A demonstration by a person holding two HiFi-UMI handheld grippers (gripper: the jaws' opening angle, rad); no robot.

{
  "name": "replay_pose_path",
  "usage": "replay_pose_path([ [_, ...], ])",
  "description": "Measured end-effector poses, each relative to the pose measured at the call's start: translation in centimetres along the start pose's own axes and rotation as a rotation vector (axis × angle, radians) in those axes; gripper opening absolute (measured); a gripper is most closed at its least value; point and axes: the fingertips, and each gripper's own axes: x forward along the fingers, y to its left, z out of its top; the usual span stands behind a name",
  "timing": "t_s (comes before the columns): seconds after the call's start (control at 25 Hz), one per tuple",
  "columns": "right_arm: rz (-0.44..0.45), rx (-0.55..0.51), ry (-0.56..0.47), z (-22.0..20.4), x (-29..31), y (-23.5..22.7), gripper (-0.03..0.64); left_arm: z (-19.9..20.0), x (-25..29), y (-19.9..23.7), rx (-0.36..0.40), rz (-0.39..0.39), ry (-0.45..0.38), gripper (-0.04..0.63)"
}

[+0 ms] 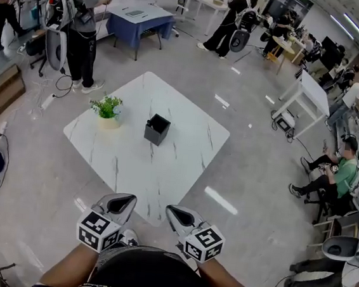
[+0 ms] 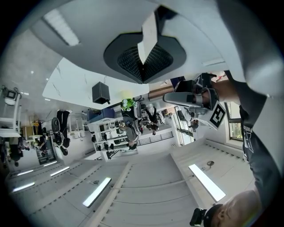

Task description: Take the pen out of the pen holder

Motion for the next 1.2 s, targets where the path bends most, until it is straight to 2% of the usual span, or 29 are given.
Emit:
replay_pose_path([
  [0.36,-0.031,0.001,-0.007,1.2,4.3,-0.7,0.000,0.9,0.5,4.0,0.015,-0.035,-0.011,0.057],
  [0.72,-0.040,0.034,0.012,1.3,5.7,-2.0,0.000,0.6,1.2,5.6,-0.005,-0.042,0.000,0.057],
  [0.92,-0.020,-0.008,0.007,2.5,6.0,-3.1,0.000,0.7,2.0,5.9,-0.012,-0.015,-0.002,0.057],
  [1.2,0.056,-0.049,0.024,4.6,6.5,-4.7,0.000,2.4,2.9,5.8,-0.040,0.061,-0.022,0.057],
])
